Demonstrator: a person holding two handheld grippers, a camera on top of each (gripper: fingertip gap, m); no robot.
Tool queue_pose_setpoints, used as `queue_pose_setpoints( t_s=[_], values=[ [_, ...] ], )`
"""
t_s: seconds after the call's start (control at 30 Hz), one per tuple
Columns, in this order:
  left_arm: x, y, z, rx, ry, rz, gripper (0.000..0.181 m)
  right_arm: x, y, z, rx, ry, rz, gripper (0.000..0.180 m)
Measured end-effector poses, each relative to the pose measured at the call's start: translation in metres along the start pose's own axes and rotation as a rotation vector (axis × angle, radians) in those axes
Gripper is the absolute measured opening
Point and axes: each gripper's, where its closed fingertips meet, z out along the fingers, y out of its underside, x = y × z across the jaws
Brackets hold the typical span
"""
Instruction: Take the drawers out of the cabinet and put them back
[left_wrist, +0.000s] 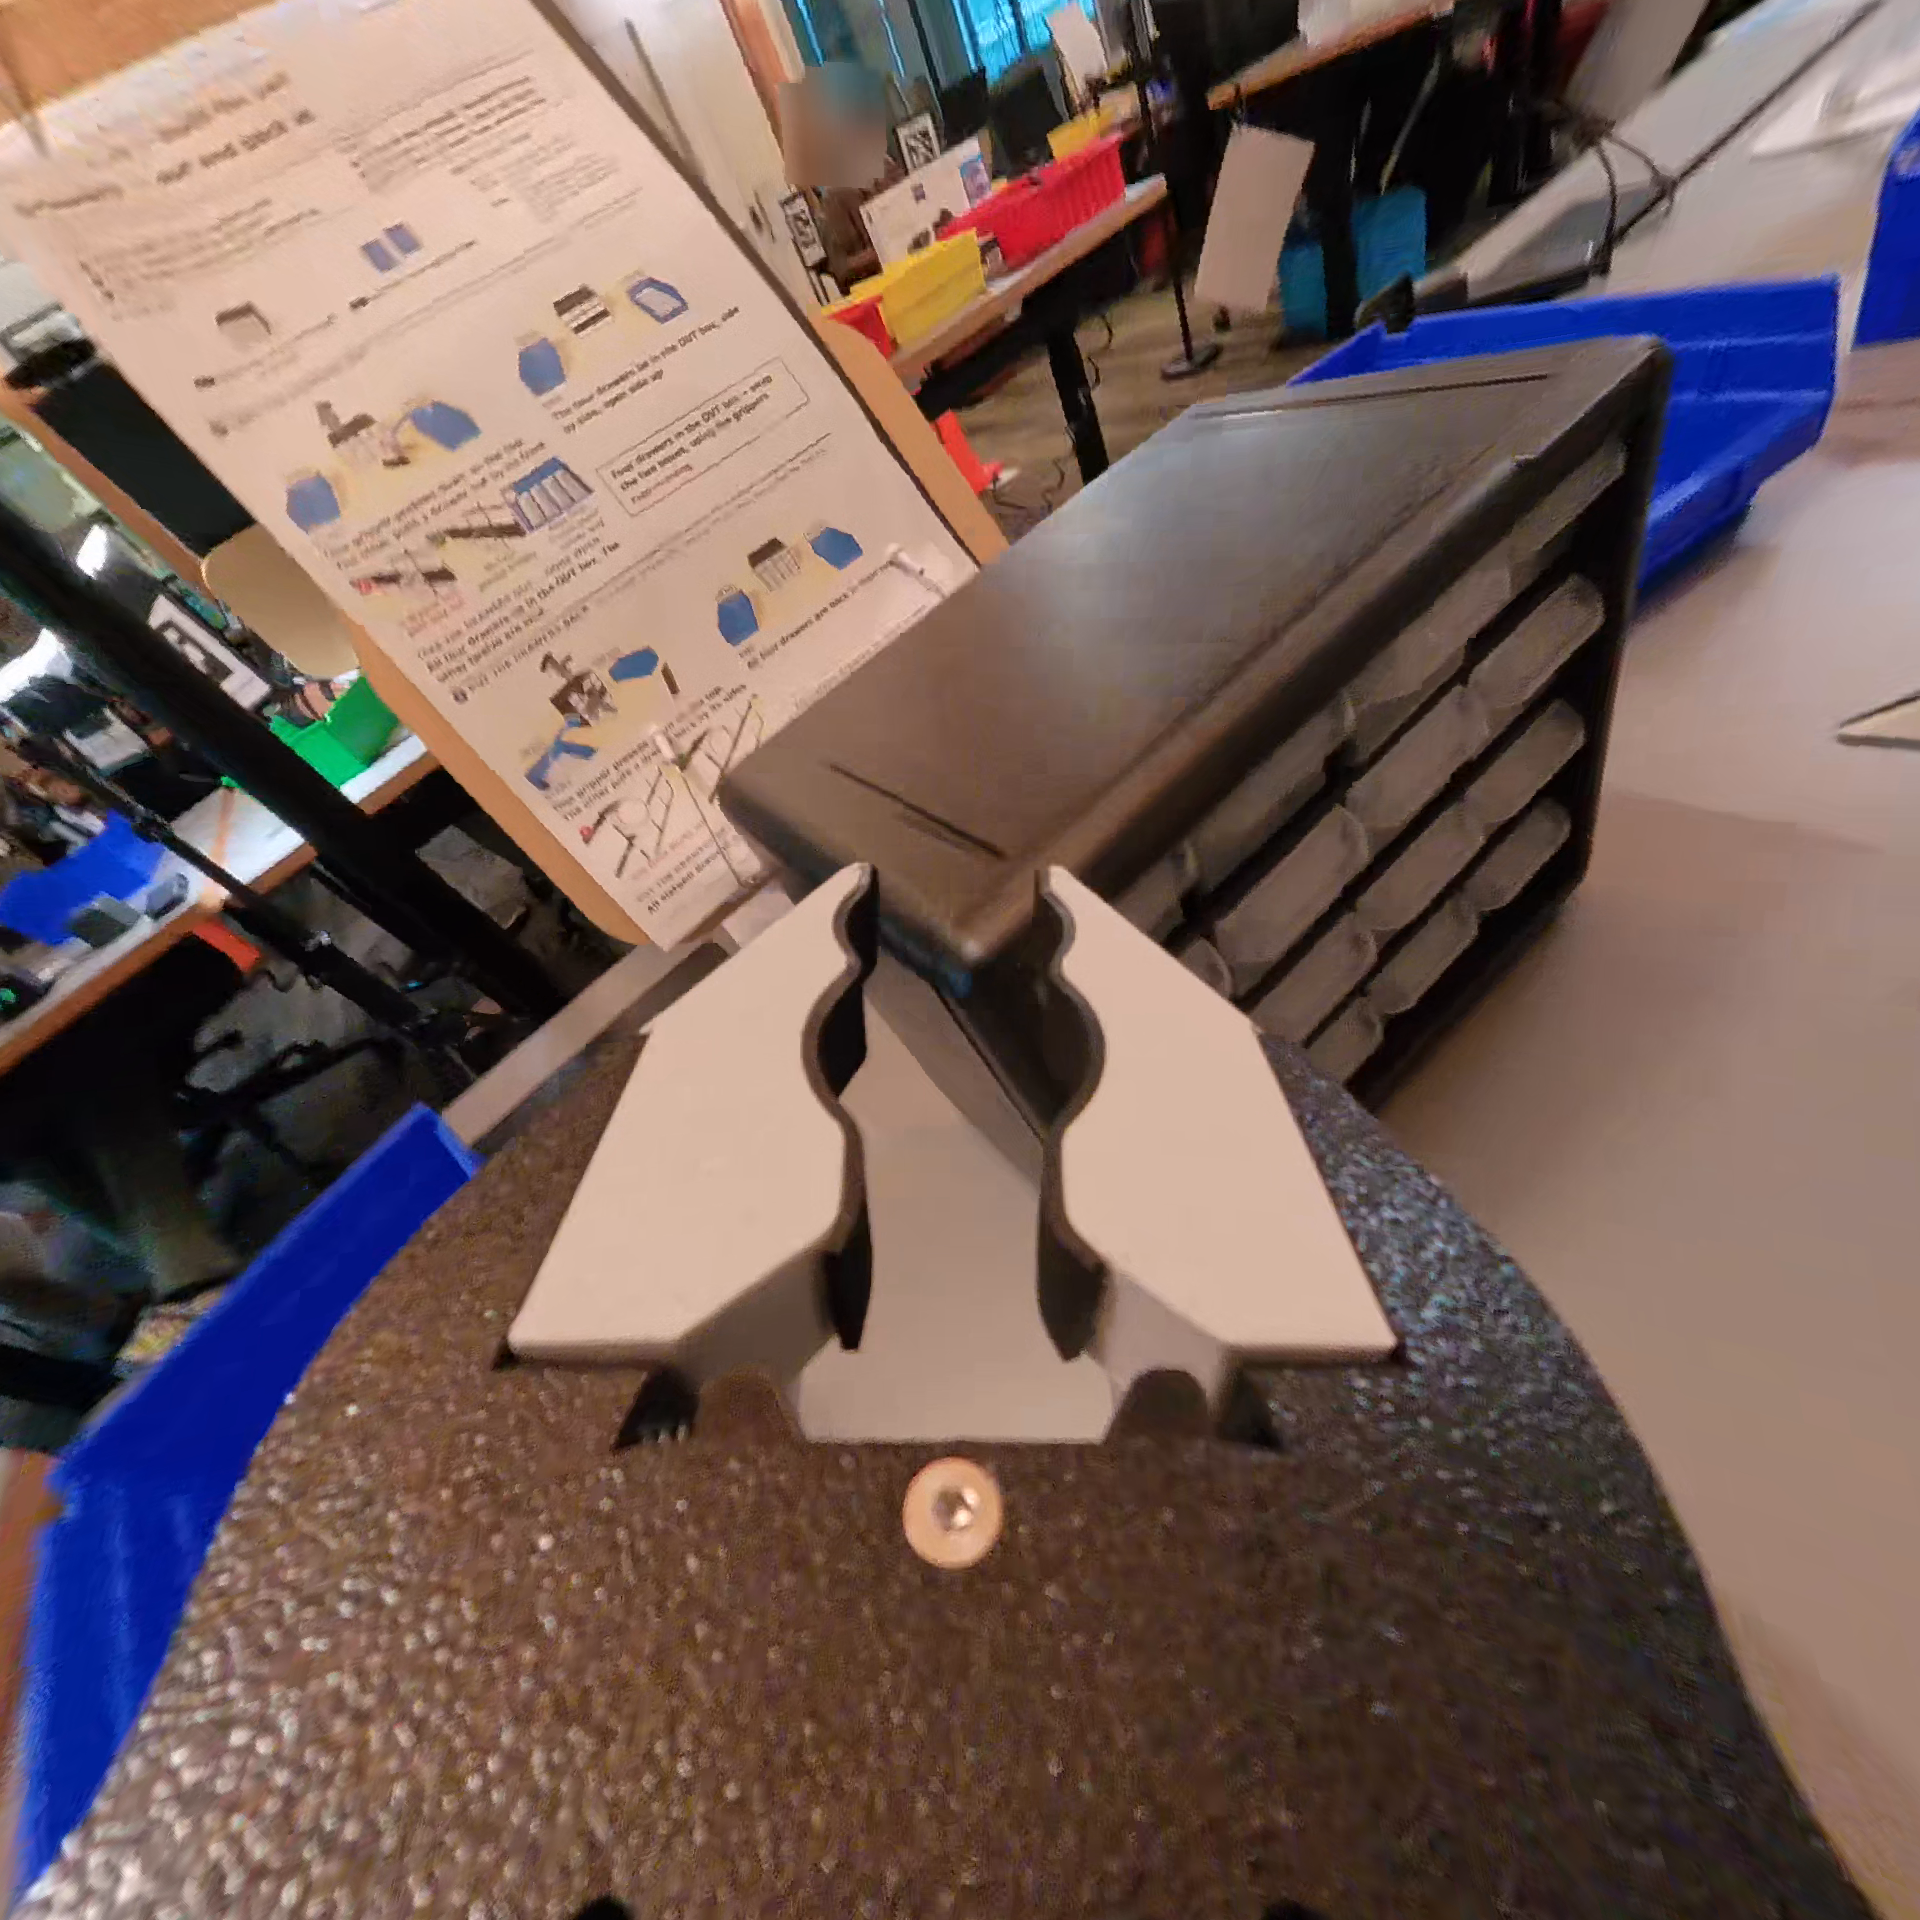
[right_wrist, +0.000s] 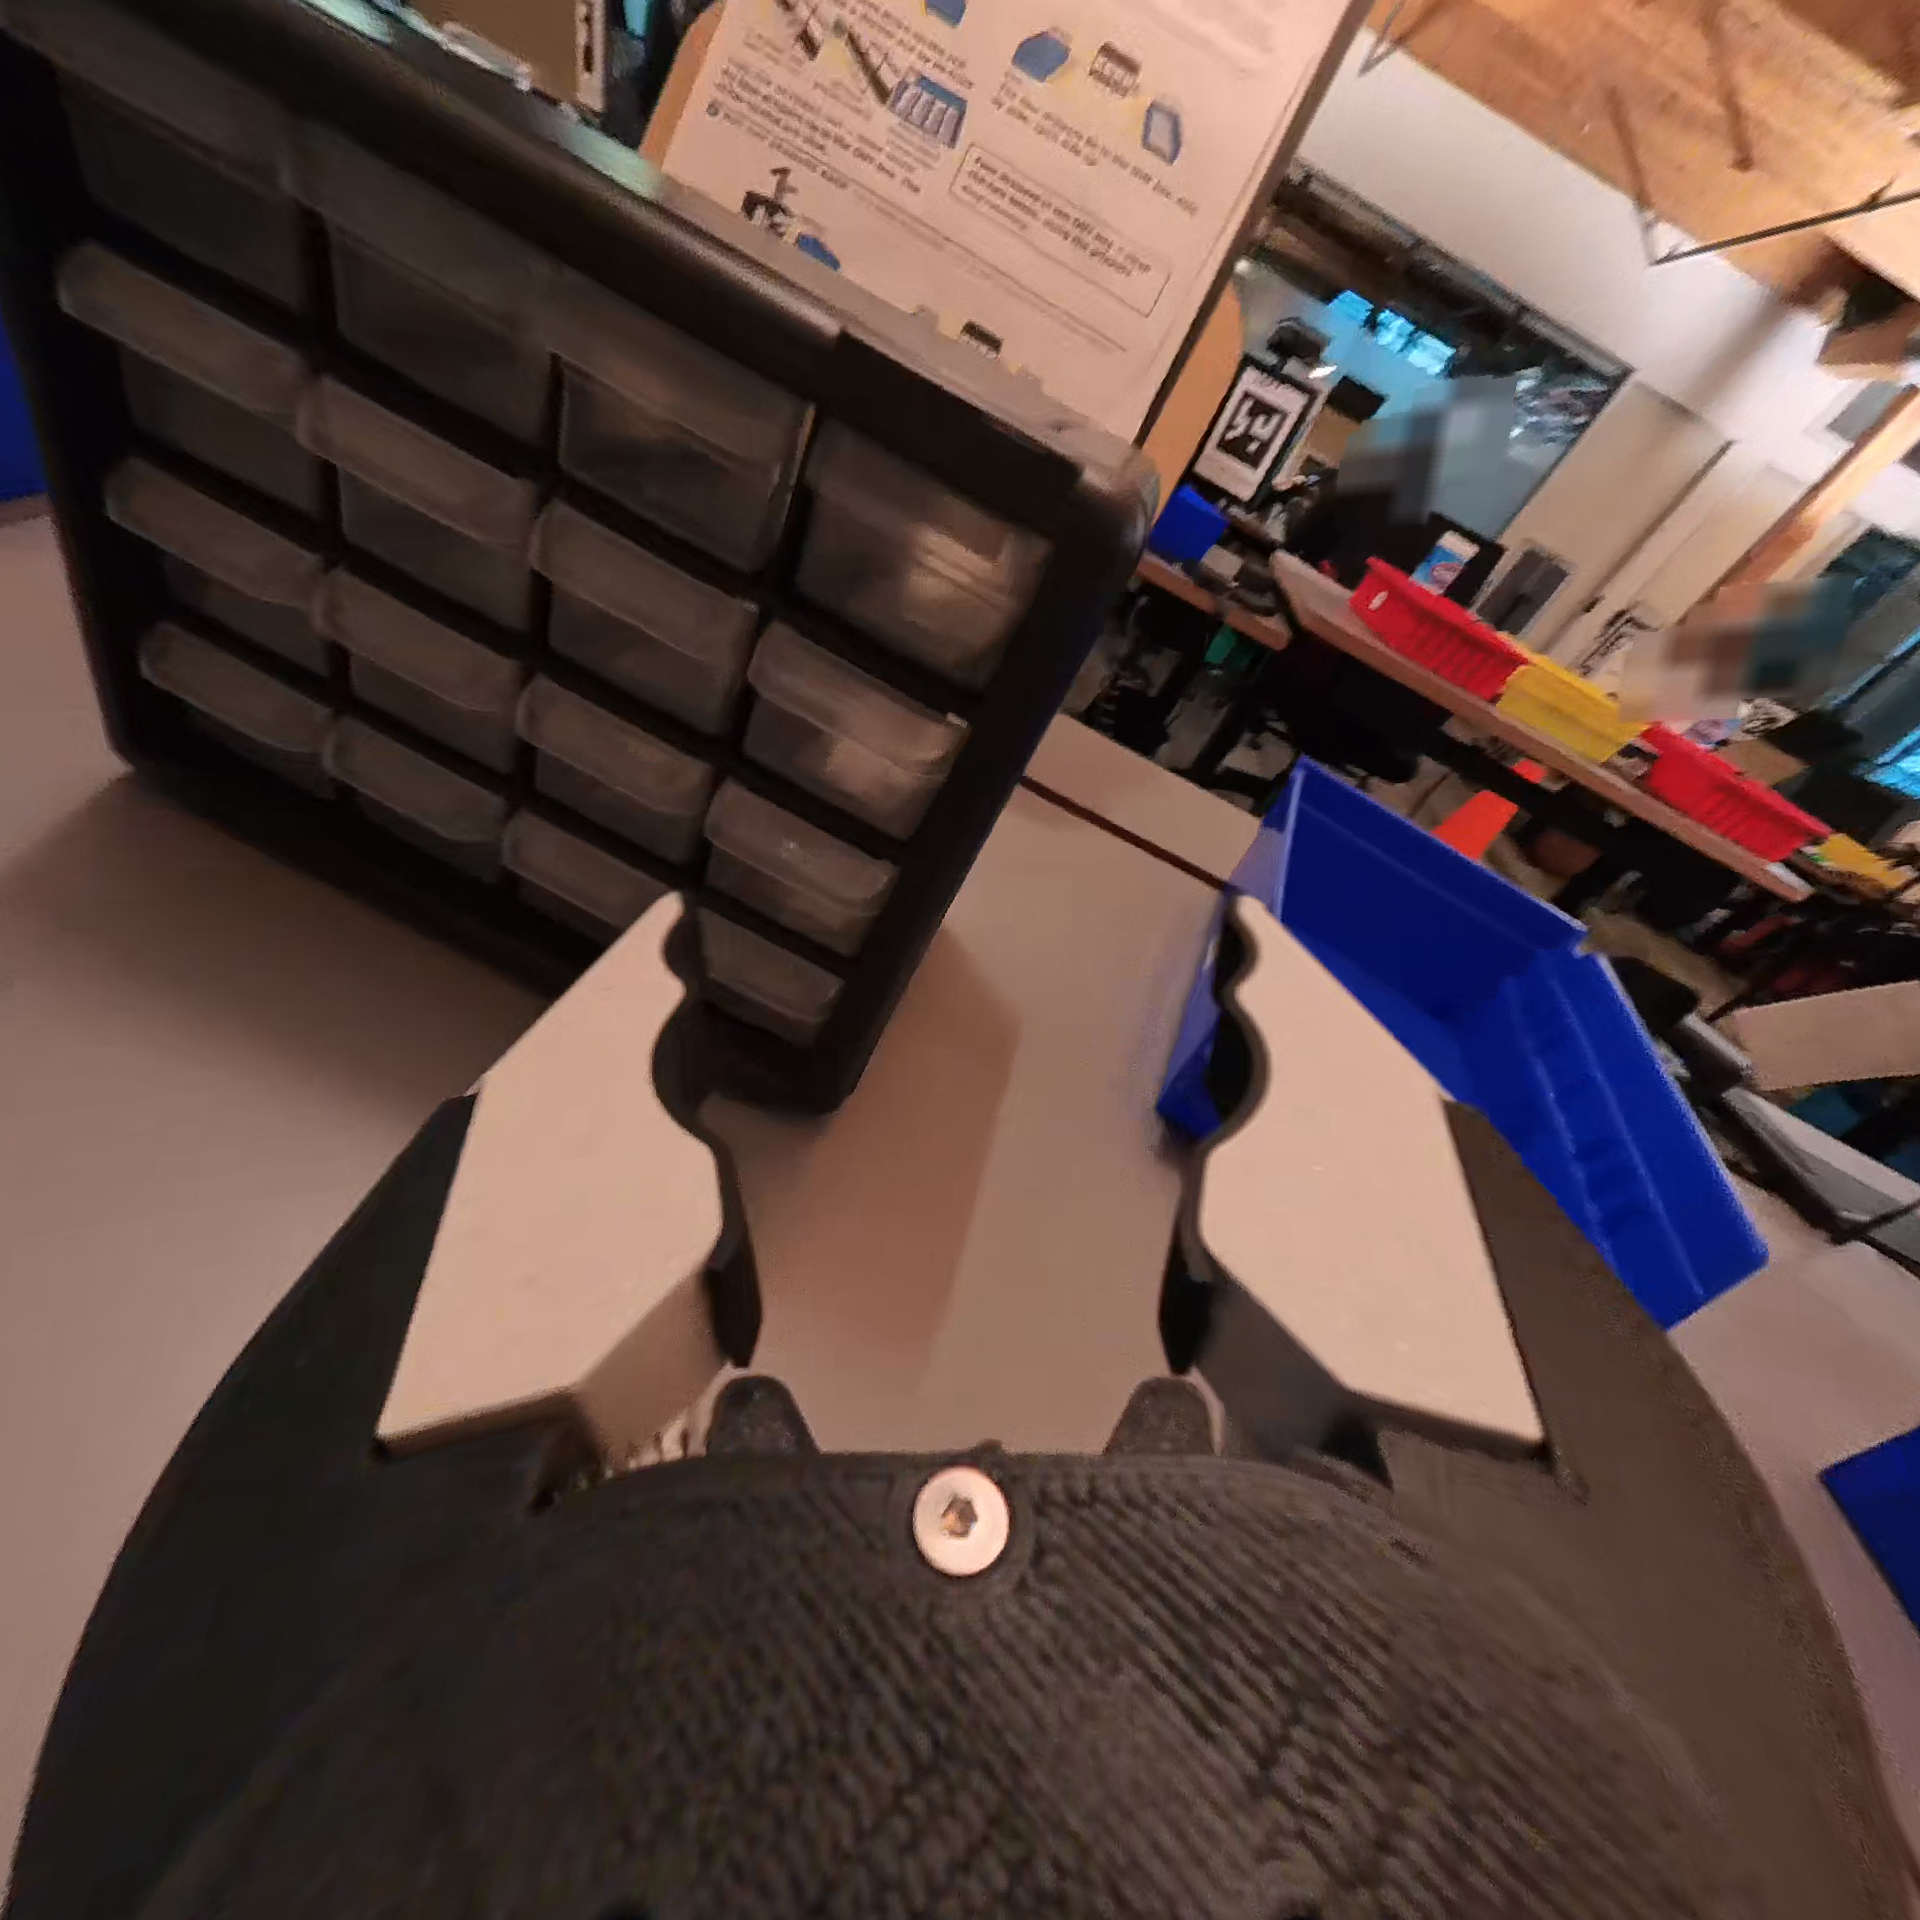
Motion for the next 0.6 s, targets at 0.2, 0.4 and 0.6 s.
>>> queue_pose_setpoints(
  t_s=[0.2, 0.4, 0.6],
  values=[
    [-0.044, -0.060, 0.031, 0.019, -0.019, 0.103, 0.068, -0.012, -0.046, -0.007, 0.271, 0.183, -0.246, 0.123],
    [-0.073, -0.102, 0.046, 0.171, -0.127, 0.278, 0.030, -0.018, -0.064, 0.001, 0.304, 0.201, -0.209, 0.135],
    [-0.054, -0.056, 0.068, -0.097, 0.078, 0.282, 0.019, -0.069, -0.061, 0.023, 0.295, -0.021, -0.119, 0.116]
  ],
)
